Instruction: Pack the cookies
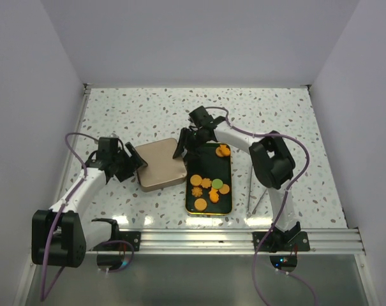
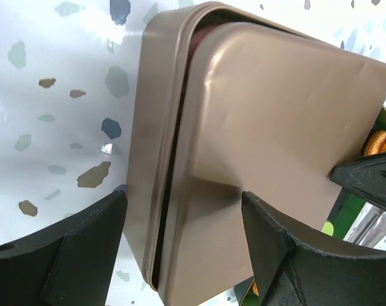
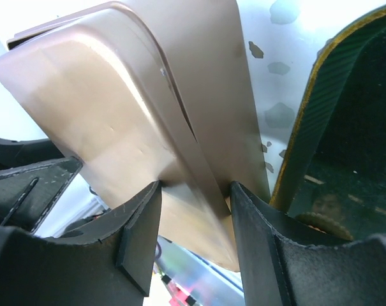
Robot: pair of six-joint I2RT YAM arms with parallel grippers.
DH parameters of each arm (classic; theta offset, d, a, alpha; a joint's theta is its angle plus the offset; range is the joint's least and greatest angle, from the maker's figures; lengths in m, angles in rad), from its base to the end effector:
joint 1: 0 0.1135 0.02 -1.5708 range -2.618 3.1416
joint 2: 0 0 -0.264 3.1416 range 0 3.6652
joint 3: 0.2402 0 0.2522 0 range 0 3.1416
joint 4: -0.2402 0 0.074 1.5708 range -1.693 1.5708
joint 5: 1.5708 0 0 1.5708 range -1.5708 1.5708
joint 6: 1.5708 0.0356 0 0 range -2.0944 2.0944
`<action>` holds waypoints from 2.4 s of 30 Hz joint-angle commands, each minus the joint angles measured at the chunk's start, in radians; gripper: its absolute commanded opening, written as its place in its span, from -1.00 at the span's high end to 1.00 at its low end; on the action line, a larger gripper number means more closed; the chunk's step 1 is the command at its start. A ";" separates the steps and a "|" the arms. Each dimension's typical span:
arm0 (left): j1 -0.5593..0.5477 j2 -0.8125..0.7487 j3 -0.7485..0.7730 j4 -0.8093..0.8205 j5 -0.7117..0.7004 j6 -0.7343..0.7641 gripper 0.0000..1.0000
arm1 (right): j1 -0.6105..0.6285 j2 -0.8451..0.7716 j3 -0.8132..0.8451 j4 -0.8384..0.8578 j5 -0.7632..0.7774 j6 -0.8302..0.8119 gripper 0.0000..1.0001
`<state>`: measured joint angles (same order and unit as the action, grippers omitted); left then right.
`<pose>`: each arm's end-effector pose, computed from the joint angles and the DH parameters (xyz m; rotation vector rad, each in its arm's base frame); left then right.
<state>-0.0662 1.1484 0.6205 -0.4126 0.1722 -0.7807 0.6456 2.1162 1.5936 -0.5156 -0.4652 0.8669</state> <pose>0.2170 -0.0205 0.1946 -0.8348 2.4442 -0.5490 0.3521 0.2853 0.1778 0.1334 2.8906 1.0381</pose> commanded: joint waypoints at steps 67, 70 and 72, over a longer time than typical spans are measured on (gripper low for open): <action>0.062 0.119 0.097 -0.087 -0.114 0.115 0.04 | 0.019 0.080 0.235 -0.241 0.080 0.043 -0.16; 0.062 0.102 0.136 -0.115 -0.125 0.120 -0.04 | 0.016 0.074 0.250 -0.245 0.089 0.034 -0.16; 0.062 0.083 0.166 -0.137 -0.141 0.130 -0.12 | 0.011 0.065 0.265 -0.258 0.097 0.026 -0.17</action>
<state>-0.0154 1.2449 0.7315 -0.4919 0.0887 -0.6876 0.6659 2.2227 1.8210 -0.7422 -0.3866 0.9184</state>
